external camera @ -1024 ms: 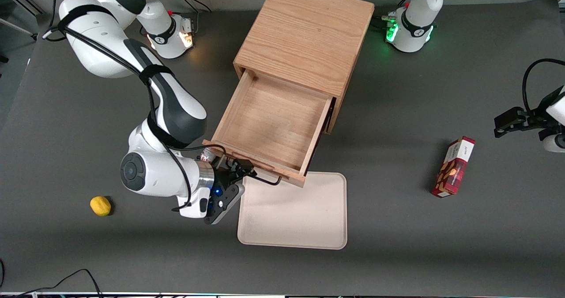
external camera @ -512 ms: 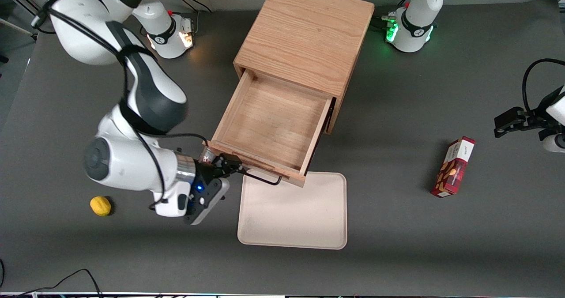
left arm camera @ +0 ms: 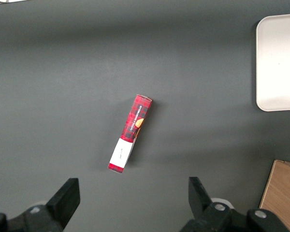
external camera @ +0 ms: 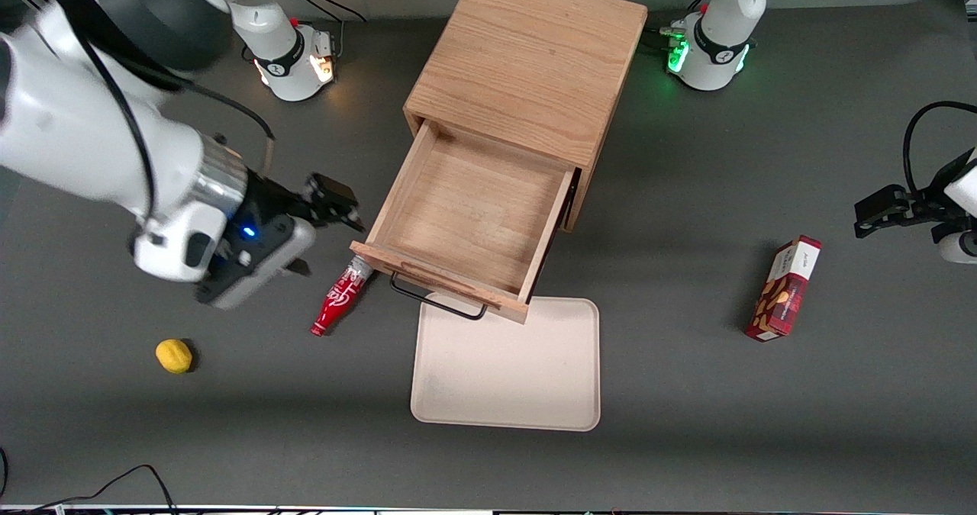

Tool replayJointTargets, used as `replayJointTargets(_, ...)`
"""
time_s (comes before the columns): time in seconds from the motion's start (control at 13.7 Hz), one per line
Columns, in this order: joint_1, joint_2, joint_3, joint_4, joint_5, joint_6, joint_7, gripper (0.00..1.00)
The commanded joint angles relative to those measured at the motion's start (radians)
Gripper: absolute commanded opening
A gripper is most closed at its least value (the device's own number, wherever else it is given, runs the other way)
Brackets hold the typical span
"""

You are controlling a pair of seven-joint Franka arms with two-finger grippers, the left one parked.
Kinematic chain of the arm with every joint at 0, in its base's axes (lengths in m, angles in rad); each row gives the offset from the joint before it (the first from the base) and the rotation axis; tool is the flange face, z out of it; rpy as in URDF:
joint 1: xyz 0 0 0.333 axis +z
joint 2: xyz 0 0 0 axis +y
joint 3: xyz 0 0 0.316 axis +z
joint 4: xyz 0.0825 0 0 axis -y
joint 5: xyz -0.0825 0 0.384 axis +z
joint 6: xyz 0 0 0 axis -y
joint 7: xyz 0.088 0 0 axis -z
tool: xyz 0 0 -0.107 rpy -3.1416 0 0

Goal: Open upper drawer

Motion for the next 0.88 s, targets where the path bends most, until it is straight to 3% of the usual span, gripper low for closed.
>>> replayJointTargets(0.0, -0.017, -0.141, -0.140, -0.077, -0.016, -0.142, 0.055, 1.00)
replayJointTargets(0.29, -0.017, -0.305, -0.321, -0.234, -0.004, -0.338, 0.072, 1.00)
replayJointTargets(0.66, -0.025, -0.714, -0.395, -0.887, -0.007, -0.016, 0.159, 1.00)
replayJointTargets(0.8, -0.030, -0.759, -0.400, -0.988, -0.041, 0.063, 0.170, 1.00)
